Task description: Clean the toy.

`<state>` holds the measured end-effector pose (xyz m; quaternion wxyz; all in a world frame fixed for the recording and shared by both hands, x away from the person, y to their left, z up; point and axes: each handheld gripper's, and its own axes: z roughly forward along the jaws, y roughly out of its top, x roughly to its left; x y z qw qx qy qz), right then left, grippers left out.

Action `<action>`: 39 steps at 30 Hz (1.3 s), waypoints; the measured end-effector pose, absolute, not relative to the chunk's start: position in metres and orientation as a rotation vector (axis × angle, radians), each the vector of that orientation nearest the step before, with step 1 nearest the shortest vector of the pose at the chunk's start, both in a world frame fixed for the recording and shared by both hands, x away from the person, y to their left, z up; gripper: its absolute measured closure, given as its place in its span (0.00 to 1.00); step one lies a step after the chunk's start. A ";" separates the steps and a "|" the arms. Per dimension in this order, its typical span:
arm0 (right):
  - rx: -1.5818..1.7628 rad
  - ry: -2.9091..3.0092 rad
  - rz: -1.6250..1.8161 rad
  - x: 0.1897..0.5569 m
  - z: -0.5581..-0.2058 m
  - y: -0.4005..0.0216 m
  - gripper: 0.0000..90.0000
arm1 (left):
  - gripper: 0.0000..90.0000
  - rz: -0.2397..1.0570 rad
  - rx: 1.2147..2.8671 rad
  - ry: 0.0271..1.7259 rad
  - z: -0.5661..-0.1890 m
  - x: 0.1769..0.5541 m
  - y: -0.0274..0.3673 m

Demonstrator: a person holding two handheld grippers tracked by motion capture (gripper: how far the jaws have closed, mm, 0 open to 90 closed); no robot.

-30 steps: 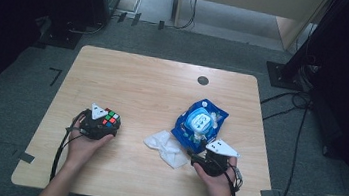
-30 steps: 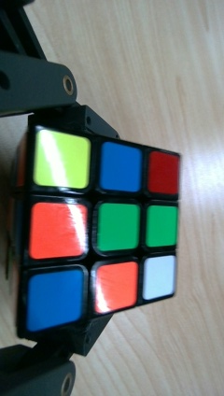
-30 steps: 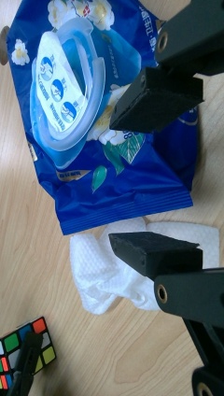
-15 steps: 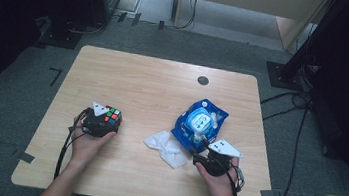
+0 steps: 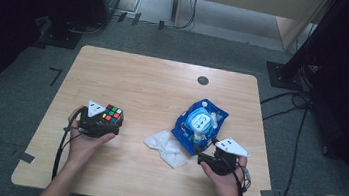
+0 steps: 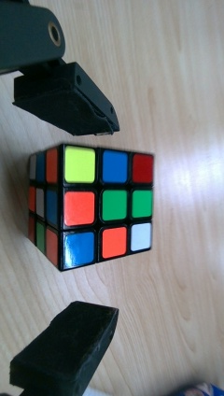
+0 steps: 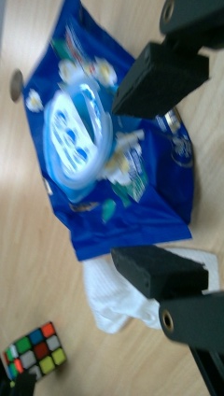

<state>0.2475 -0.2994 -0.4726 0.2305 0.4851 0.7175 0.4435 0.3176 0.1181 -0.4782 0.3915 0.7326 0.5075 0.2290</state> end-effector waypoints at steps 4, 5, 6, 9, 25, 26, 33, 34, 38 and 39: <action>1.373 1.929 1.190 0.250 -0.463 -0.312 0.18 | 0.11 0.577 1.843 1.309 -0.476 0.311 0.139; 1.388 1.931 1.178 0.250 -0.461 -0.315 0.18 | 0.11 0.572 1.841 1.310 -0.476 0.309 0.144; 1.393 1.935 1.182 0.250 -0.459 -0.320 0.18 | 0.11 0.582 1.851 1.305 -0.476 0.305 0.149; 1.398 1.935 1.172 0.246 -0.455 -0.333 0.18 | 0.10 0.611 1.845 1.297 -0.474 0.293 0.164; 1.510 1.906 1.053 0.216 -0.487 -0.399 0.18 | 0.10 0.627 1.886 1.404 -0.492 0.249 0.209; 1.517 1.903 1.044 0.215 -0.490 -0.403 0.18 | 0.10 0.628 1.897 1.402 -0.494 0.246 0.210; 1.572 1.913 0.984 0.204 -0.509 -0.421 0.18 | 0.10 0.660 1.971 1.417 -0.505 0.240 0.212; 1.583 1.909 0.973 0.203 -0.511 -0.423 0.18 | 0.10 0.667 1.977 1.420 -0.507 0.240 0.212; 1.616 1.911 0.947 0.200 -0.521 -0.426 0.18 | 0.10 0.681 2.019 1.416 -0.512 0.242 0.207; 1.622 1.918 0.936 0.200 -0.523 -0.426 0.18 | 0.10 0.692 2.029 1.412 -0.513 0.242 0.206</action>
